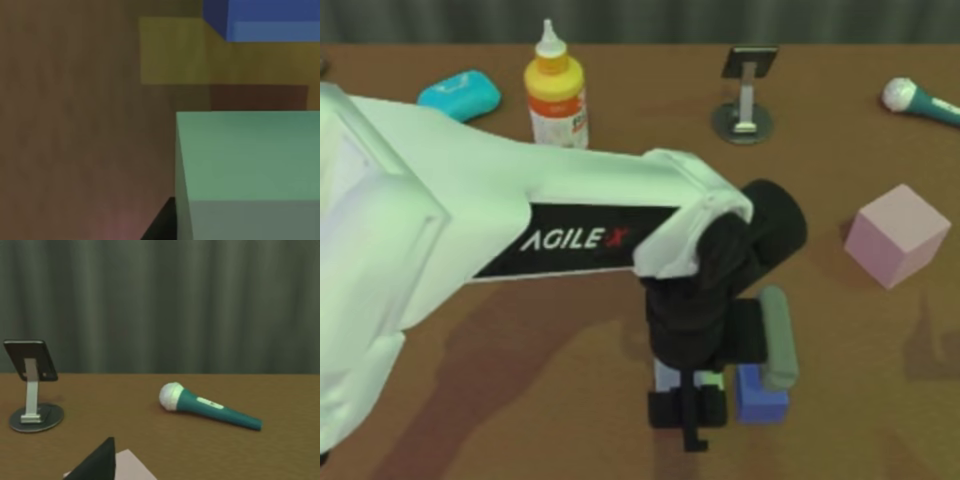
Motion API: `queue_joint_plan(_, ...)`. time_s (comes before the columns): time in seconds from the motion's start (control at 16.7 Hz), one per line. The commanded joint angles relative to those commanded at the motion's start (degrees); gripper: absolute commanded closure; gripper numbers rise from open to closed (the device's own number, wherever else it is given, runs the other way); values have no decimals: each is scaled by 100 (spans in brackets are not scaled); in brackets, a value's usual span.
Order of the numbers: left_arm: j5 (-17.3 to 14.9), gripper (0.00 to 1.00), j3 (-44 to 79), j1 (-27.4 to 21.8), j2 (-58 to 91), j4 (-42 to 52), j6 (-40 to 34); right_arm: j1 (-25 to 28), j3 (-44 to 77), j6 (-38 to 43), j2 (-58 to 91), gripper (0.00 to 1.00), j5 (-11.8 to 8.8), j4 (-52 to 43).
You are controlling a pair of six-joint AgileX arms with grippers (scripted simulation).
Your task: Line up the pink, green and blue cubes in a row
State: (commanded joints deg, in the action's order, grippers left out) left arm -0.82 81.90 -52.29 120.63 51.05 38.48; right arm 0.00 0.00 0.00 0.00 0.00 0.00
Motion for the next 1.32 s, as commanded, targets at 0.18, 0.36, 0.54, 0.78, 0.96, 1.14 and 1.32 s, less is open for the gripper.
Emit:
queue_joint_plan(0.18, 0, 100, 0, 0, 0, 0, 0, 0, 0, 0, 0, 0, 0, 0)
queue_joint_plan(0.36, 0, 77, 0, 0, 0, 0, 0, 0, 0, 0, 0, 0, 0, 0)
queue_joint_plan(0.54, 0, 55, 0, 0, 0, 0, 0, 0, 0, 0, 0, 0, 0, 0)
queue_joint_plan(0.78, 0, 25, 0, 0, 0, 0, 0, 0, 0, 0, 0, 0, 0, 0)
queue_joint_plan(0.96, 0, 2, 0, 0, 0, 0, 0, 0, 0, 0, 0, 0, 0, 0)
queue_joint_plan(1.14, 0, 0, 0, 0, 0, 0, 0, 0, 0, 0, 0, 0, 0, 0)
queue_joint_plan(1.32, 0, 0, 0, 0, 0, 0, 0, 0, 0, 0, 0, 0, 0, 0)
